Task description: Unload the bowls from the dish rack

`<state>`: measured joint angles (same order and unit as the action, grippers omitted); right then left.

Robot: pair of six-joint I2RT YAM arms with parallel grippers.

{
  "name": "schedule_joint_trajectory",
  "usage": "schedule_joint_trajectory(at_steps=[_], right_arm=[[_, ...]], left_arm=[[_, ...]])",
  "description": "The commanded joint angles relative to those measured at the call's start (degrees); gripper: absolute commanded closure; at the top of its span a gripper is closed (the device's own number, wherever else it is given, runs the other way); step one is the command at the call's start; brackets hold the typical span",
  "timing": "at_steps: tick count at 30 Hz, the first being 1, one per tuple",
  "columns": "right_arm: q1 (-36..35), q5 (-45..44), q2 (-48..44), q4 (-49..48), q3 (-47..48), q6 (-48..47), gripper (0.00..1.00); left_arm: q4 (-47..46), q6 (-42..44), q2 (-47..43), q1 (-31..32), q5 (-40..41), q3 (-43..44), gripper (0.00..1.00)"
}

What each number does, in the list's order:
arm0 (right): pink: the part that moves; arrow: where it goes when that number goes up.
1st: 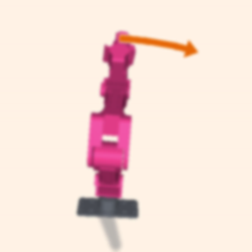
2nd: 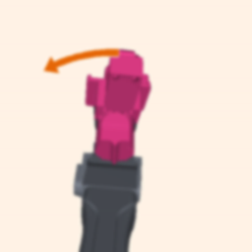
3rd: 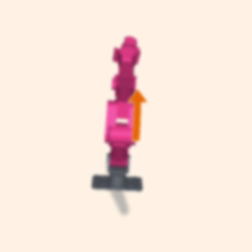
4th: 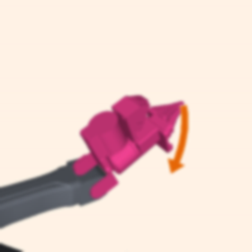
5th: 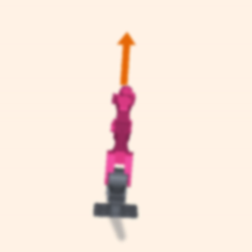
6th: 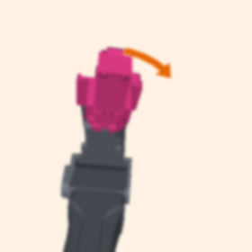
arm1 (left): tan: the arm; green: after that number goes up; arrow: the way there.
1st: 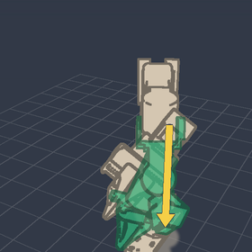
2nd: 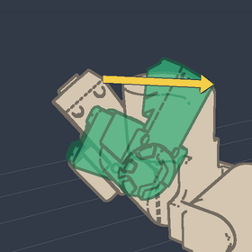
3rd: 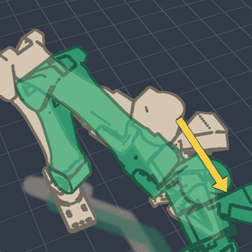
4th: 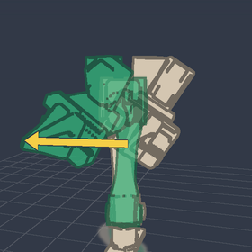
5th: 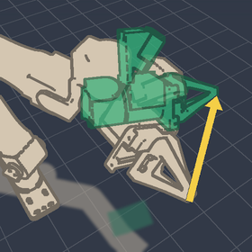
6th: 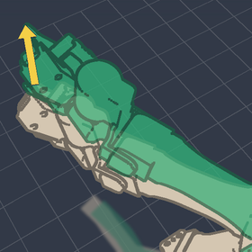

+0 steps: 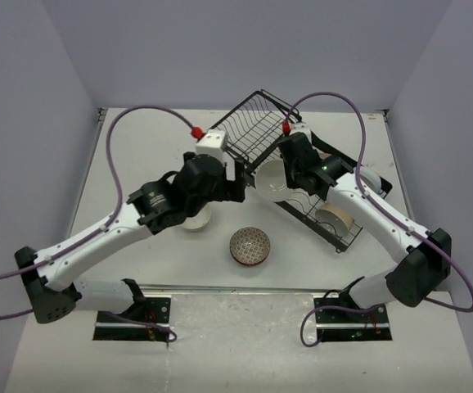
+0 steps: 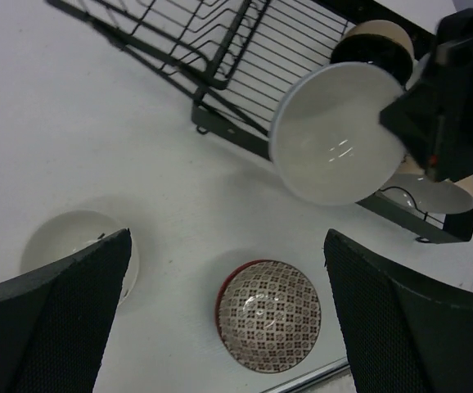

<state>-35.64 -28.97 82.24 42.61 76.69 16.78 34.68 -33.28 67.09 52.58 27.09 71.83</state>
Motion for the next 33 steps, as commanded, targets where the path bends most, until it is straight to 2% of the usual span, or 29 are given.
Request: schedule_joint_trajectory(at_steps=[1,3,7,16,18,19,20,22,23,30,31,32,33], right_arm=[[-0.13,9.71,-0.58,3.71,3.47,6.95,1.0],[-0.05,11.3,-1.46,4.06,3.47,7.22,1.0],[-0.05,14.11,-4.01,3.62,2.07,7.66,1.0],[-0.13,16.93,-7.97,1.51,-1.1,7.57,1.0],[-0.13,16.49,-7.97,1.95,-1.19,7.75,1.0],[-0.13,16.23,-8.14,1.95,-1.36,7.92,1.0],[-0.13,15.97,-8.23,1.95,-1.54,8.18,1.0],[-0.13,15.88,-8.84,1.69,-1.98,8.53,1.0],[-0.13,15.88,-9.02,1.51,-1.98,8.54,1.0],[-0.13,17.27,-10.6,-0.6,-3.56,8.8,1.0],[-0.13,17.19,-10.61,-0.86,-3.65,8.8,0.64],[-0.13,17.02,-10.69,-0.95,-3.65,8.97,0.39],[-0.13,17.02,-10.69,-1.04,-3.65,9.06,0.31]], left_arm=[[3.52,3.04,10.12,4.19,2.34,10.06,0.0],[6.27,3.13,13.58,4.38,4.19,14.64,0.0],[9.01,3.39,19.47,4.38,4.38,15.97,0.02],[3.56,5.06,24.58,4.46,-1.16,15.71,0.22],[3.38,5.06,25.89,4.38,-0.73,16.32,0.4],[3.73,4.89,26.42,4.38,-0.38,16.5,0.53],[3.82,4.63,26.69,4.46,0.06,16.58,0.76],[3.99,4.1,27.3,4.38,1.21,16.67,0.95],[4.17,3.58,27.39,4.38,2.34,16.67,1.0],[4.52,1.38,26.08,3.5,6.48,15.88,1.0],[4.35,1.11,25.55,2.89,6.48,15.53,1.0],[4.0,0.85,24.94,2.27,6.22,14.75,1.0],[3.82,0.67,23.45,0.79,6.04,14.3,1.0]])
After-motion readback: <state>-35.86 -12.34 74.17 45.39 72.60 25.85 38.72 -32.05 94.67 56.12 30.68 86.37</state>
